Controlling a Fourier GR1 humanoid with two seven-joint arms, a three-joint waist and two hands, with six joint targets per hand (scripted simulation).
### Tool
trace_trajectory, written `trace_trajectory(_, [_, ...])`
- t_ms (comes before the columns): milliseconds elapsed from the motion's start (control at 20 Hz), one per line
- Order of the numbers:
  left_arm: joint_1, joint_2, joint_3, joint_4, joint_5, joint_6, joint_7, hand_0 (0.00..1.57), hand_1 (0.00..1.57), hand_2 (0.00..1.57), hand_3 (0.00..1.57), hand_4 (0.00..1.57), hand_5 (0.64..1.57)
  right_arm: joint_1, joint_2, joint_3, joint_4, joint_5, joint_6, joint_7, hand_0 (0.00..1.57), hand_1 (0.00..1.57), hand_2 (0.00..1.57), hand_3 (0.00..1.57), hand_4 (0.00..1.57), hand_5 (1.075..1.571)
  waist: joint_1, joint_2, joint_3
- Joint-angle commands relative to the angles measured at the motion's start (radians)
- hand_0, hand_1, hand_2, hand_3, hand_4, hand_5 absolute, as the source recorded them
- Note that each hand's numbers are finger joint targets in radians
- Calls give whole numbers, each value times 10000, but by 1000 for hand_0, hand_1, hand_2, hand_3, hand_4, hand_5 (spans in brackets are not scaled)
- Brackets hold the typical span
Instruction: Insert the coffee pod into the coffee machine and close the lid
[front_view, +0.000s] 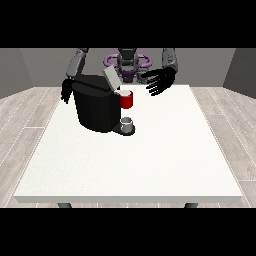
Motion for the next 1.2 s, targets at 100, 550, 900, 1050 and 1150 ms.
trace_trajectory(100, [2823,-1136,77,-100,808,-376,-1589,0,0,0,0,210,1571,1483,605,370,-97,288,-189,-419,0,0,0,0,205,1571,729,-1718,-10])
trace_trajectory(550, [5714,-451,727,363,1443,-1139,-1795,0,0,0,0,259,1571,2651,2010,2830,-2700,1878,-1072,1026,0,0,0,0,0,1571,120,-4392,-26])
trace_trajectory(900, [7047,-543,504,170,1305,-1026,-1956,0,0,0,0,317,1571,2835,2054,4207,-5300,1834,-1315,2109,0,0,0,0,237,1571,-267,-5149,-5])
trace_trajectory(1050, [7244,-561,556,-146,1548,-1157,-1723,0,0,0,0,295,1571,2764,1945,4380,-6449,2023,-1570,2667,0,0,0,0,165,1571,-171,-5264,-2])
trace_trajectory(1150, [7086,-457,508,-455,1741,-1428,-1882,0,0,0,0,299,1571,2412,2030,4534,-7029,2463,-1972,2761,0,0,0,0,200,1571,-86,-4570,-1])
